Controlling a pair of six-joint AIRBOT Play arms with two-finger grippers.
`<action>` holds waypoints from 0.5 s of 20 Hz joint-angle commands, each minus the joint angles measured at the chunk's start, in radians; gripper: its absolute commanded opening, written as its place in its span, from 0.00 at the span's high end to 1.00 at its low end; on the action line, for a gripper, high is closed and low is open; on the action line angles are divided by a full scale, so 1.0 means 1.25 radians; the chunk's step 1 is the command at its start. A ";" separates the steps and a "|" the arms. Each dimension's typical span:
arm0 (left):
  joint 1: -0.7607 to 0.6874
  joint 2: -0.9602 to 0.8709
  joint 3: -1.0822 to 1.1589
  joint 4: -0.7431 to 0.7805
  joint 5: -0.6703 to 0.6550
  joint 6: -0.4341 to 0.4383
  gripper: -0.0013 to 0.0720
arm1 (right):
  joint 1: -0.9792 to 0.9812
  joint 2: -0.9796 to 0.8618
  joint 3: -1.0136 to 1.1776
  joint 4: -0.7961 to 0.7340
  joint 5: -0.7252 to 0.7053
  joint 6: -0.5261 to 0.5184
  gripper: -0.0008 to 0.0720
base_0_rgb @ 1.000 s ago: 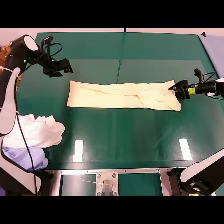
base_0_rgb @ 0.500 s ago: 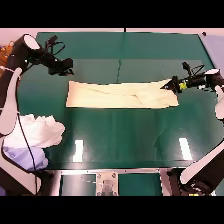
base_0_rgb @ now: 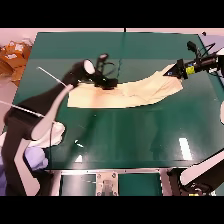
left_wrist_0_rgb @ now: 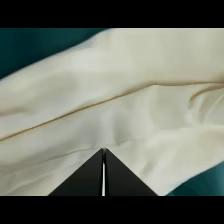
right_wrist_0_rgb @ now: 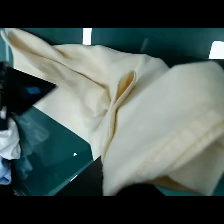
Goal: Fold the shirts.
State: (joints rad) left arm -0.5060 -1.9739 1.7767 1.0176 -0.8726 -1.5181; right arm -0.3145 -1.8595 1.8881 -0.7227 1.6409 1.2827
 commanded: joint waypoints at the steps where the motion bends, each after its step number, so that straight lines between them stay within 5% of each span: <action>1: -0.122 -0.063 -0.002 -0.092 0.177 0.001 0.95 | 0.056 0.087 0.010 0.002 0.014 0.042 0.96; 6: -0.159 -0.084 0.002 -0.150 0.211 0.001 0.95 | 0.133 0.120 0.024 -0.015 0.005 0.043 0.96; 10: -0.109 -0.066 0.014 -0.148 0.104 0.009 0.95 | 0.147 0.118 0.024 -0.067 -0.004 0.044 0.96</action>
State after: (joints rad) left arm -0.6689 -2.0647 1.7836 0.8455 -0.6685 -1.5166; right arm -0.1497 -1.7187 1.9156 -0.7719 1.6447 1.3331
